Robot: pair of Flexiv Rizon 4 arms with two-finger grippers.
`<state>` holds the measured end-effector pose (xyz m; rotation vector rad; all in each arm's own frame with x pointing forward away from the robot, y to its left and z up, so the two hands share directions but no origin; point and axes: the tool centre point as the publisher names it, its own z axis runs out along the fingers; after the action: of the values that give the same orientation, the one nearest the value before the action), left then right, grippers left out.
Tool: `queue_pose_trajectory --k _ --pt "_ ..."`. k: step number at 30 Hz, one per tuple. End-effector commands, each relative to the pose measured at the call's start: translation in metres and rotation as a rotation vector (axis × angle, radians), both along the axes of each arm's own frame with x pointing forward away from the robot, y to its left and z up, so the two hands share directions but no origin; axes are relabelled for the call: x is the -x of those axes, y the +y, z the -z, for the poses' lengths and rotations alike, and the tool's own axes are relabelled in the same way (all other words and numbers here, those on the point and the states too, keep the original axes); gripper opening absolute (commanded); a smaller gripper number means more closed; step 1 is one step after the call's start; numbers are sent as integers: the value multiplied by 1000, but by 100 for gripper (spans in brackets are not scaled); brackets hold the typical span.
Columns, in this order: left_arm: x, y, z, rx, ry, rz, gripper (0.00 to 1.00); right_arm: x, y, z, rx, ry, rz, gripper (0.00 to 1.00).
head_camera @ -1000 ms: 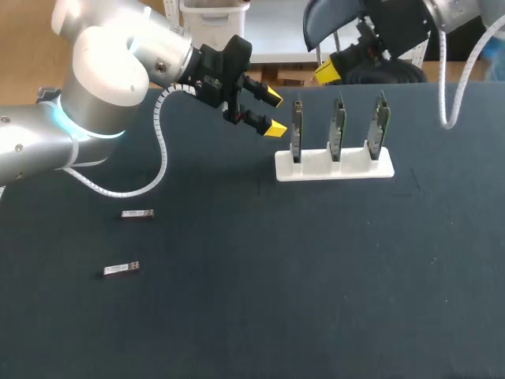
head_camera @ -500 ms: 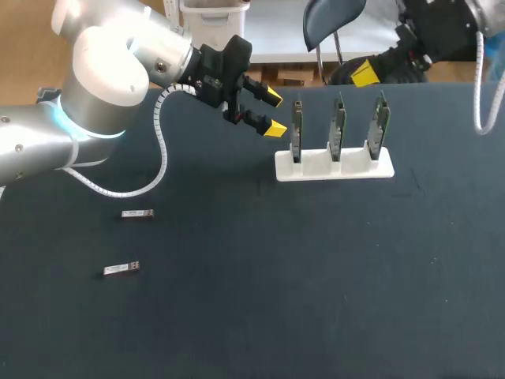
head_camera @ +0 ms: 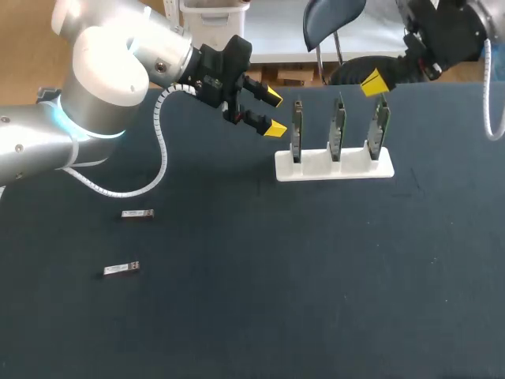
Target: Pick up the optical module with the left hand, and insert it into the network port with the right hand.
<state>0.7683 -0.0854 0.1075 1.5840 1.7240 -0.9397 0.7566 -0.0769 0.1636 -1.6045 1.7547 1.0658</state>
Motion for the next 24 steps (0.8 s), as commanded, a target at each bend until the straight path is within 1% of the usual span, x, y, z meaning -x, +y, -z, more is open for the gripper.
queue_pose_trajectory --k 1,7,24 --pt "1 0 -1 -4 0 -3 100 -3 2 3 1 4 -1 0" --pt "1 0 -1 -4 0 -3 100 -3 3 5 -1 6 -1 0" --pt "1 0 -1 -4 0 -3 100 -3 1 14 31 10 0 0"
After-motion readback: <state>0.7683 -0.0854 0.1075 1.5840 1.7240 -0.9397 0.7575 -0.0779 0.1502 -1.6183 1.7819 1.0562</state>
